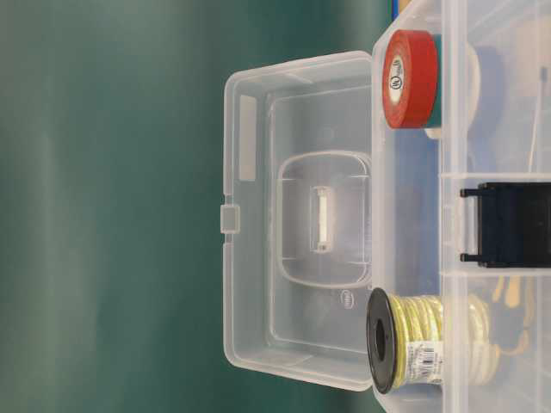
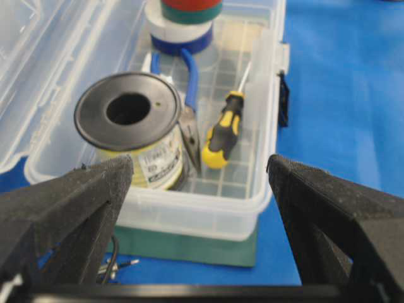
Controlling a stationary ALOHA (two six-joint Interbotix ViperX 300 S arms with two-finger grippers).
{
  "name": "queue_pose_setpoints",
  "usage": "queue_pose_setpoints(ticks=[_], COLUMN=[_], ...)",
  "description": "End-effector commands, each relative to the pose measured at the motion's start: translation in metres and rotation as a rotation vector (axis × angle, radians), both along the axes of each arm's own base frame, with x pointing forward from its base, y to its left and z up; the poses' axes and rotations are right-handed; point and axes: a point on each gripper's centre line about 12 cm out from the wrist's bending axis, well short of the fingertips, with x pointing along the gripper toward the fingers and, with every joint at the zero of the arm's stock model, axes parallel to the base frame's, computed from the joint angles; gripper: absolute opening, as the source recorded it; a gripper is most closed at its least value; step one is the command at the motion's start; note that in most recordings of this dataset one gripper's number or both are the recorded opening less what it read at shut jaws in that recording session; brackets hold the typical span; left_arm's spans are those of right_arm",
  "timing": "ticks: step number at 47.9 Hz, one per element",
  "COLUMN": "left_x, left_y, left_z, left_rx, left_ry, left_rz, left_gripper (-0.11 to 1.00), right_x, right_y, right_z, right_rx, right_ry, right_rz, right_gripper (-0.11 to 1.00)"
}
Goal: Open the tool box with both arms.
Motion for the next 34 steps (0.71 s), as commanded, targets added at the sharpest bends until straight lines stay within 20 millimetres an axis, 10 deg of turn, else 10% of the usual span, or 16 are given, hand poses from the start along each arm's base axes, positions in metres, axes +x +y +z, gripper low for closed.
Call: queue_pose_setpoints(ticks=[1, 34], left_x=[-0.004, -0.021], left_y=[-0.001, -0.01], left_z=[0.005, -0.023], left_rx=[0.005, -0.019], left_ry=[-0.027, -0.085], left_rz=[-0.003, -0.03], left_gripper=[0.9, 0.9], right_x=[-0.008, -0.033], right_y=[0.001, 0.003], right_z=[0.006, -0.04], right_rx=[-0.003, 0.068], right_ry=[-0.038, -0.047], right_rz=[0.003, -0.032], right_gripper=[0.85, 0.85])
